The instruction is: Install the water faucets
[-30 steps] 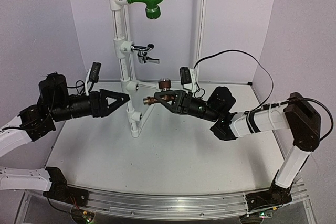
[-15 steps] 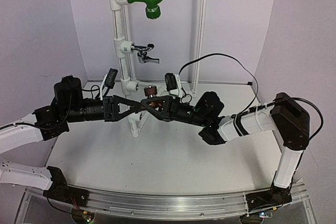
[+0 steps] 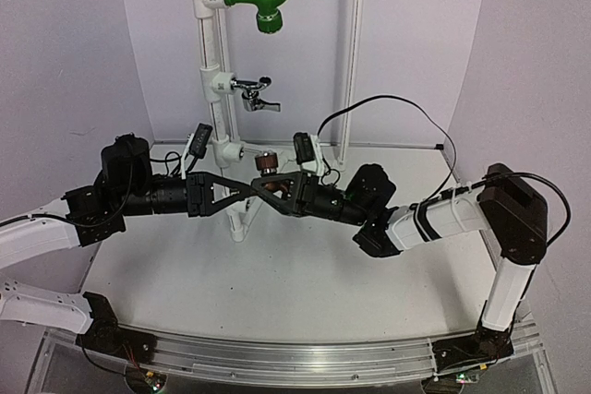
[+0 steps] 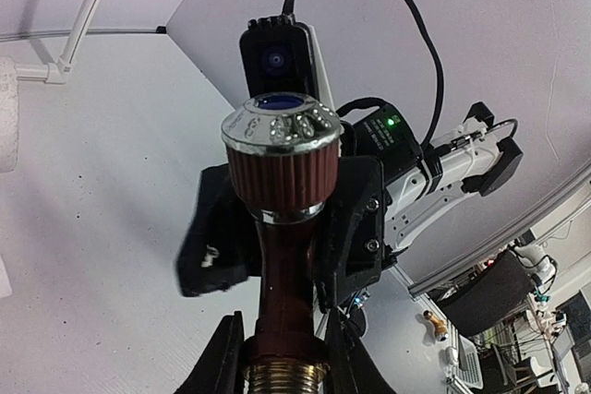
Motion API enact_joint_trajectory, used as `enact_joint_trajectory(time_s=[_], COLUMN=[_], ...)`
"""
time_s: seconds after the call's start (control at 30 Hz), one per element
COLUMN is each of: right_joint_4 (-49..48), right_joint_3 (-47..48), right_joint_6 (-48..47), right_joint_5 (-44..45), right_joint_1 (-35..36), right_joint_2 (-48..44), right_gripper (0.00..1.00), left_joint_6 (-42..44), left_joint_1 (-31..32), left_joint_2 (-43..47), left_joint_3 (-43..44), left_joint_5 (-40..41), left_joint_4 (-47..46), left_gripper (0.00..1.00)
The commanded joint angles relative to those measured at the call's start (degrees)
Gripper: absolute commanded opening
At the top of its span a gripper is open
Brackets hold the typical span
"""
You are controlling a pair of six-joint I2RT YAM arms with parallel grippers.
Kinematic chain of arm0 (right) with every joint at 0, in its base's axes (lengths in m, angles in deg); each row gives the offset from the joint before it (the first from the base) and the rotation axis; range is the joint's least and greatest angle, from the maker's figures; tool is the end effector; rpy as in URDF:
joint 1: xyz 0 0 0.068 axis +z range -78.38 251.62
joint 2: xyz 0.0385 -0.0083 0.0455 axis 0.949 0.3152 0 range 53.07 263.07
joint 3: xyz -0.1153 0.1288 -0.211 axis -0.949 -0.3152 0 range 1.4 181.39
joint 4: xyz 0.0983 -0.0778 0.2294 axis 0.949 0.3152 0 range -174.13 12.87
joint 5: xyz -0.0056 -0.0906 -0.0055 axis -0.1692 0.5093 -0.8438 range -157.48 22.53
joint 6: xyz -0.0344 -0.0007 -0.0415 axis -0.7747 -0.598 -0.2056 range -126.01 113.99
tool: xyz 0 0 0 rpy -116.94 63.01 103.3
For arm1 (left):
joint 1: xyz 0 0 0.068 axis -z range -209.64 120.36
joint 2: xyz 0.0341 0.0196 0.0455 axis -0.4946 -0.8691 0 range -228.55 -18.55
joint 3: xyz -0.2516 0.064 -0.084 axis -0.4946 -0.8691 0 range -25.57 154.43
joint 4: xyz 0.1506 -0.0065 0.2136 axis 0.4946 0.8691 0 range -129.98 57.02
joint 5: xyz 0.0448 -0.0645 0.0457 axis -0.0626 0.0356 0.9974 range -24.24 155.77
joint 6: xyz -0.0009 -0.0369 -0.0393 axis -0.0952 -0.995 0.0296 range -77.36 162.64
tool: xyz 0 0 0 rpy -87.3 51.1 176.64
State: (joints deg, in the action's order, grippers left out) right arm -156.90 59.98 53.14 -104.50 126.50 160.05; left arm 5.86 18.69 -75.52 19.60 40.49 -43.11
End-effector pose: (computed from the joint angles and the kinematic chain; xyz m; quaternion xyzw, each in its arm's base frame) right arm 0.2114 0.3378 0.2650 -0.2475 0.5235 0.7621 0.2895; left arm 0.1435 -0.1842 0.3275 0.2163 0.7221 -0.5522 0.3561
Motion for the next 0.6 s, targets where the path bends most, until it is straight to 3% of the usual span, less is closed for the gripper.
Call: enact_joint_trajectory(time_s=[0.0, 0.17, 0.3, 0.4, 0.57], right_joint_4=[13.01, 43.61, 60.92, 66.87, 67.72], right_joint_3=[-1.20, 2.93, 6.67, 10.16, 16.10], right_joint_6=[-10.74, -34.77, -55.57, -62.02, -59.77], right_joint_5=[-5.12, -10.48, -13.66, -17.03, -24.27], right_joint_1=[-3.13, -5.24, -5.31, -5.31, -5.30], right_joint_2=[-6.46, -12.45, -16.04, -16.23, -12.76], right_gripper=[0.66, 0.83, 0.89, 0.89, 0.78], left_joint_6=[7.05, 14.23, 18.43, 19.98, 21.46], left_joint_1=[0.18, 0.14, 0.15, 0.09, 0.11], left_joint_2=[1.16, 1.75, 1.48, 1.00, 0.59], left_joint_3=[0.89, 0.80, 1.27, 1.74, 2.10], left_joint_5=[-1.00, -4.45, -5.60, -7.06, -7.24], left_joint_4=[-1.50, -0.13, 1.62, 1.81, 1.81], left_gripper=[0.00, 0.00, 0.00, 0.00, 0.00])
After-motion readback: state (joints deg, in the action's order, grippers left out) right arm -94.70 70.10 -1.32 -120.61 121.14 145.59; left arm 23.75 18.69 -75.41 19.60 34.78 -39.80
